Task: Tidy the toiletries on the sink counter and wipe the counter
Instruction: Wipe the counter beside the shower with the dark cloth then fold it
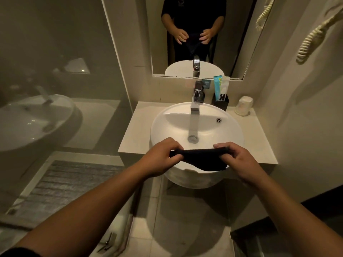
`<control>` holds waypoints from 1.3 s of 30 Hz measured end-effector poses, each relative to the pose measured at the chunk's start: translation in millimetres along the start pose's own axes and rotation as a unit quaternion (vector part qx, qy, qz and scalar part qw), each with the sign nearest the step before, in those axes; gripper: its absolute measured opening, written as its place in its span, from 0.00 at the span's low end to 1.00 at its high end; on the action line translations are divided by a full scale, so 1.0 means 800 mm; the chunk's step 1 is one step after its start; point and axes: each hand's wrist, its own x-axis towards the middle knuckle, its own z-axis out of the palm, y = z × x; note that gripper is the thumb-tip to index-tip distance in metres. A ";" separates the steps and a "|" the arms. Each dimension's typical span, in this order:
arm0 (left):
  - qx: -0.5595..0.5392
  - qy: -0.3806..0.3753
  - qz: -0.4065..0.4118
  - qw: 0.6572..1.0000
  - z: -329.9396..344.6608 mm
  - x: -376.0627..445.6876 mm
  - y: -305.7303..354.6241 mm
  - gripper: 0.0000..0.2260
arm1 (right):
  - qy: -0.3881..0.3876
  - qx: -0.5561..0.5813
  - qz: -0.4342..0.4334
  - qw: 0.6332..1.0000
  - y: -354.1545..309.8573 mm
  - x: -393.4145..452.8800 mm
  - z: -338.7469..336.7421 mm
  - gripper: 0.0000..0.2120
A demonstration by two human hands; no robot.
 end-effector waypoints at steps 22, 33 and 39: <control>0.057 -0.048 -0.102 0.992 0.092 0.071 -0.070 0.10 | 0.054 -0.177 0.095 0.978 0.117 0.068 0.018 0.14; 0.198 -0.028 -0.091 0.975 0.130 0.108 -0.088 0.18 | 0.073 -0.362 0.057 0.928 0.160 0.111 0.034 0.23; 0.276 -0.125 0.068 0.951 0.144 0.072 -0.093 0.24 | -0.142 -0.477 -0.100 0.862 0.164 0.080 0.033 0.29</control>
